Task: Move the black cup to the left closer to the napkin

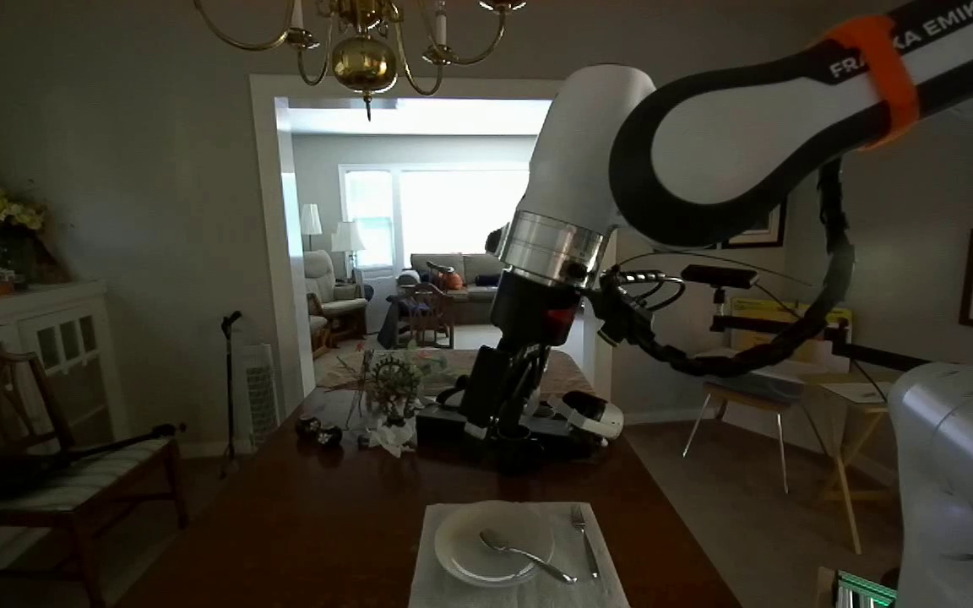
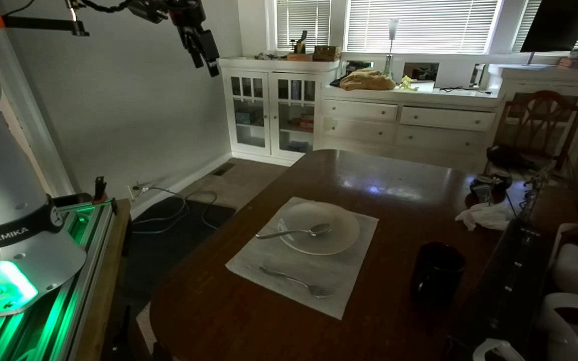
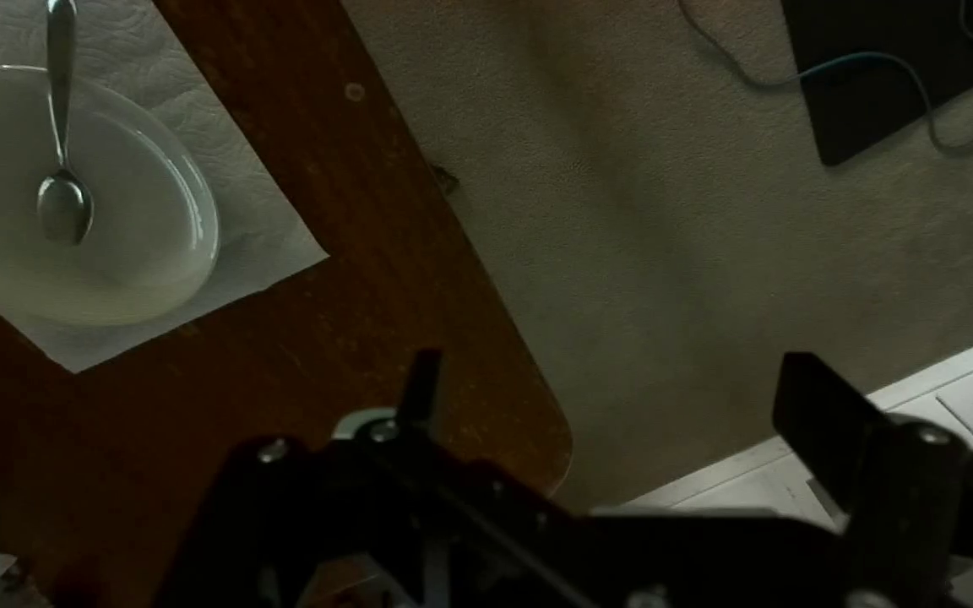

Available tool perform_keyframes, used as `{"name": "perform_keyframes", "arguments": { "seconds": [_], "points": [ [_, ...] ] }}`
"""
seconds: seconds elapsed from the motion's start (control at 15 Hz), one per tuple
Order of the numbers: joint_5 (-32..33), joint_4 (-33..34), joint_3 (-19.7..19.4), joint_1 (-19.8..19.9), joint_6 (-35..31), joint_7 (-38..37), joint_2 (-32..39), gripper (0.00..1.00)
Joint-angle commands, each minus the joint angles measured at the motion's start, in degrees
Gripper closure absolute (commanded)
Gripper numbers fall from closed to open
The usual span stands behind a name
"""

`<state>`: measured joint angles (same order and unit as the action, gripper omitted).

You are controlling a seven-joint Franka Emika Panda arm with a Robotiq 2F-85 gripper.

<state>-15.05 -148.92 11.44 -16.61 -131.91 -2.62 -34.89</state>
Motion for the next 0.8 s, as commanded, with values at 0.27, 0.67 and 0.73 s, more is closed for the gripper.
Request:
{"name": "perform_keyframes", "arguments": {
  "seconds": [0.27,0.67,0.73],
  "points": [
    [1.58,0.14,-9.31,6.89,-5.82,6.13,3.97,0.0],
    [-1.47,0.03,-21.64,9.06,-14.21,21.55,8.88,0.0],
    [-0.7,0.05,-22.85,9.72,-16.09,23.49,10.04,0.0]
  ]
}}
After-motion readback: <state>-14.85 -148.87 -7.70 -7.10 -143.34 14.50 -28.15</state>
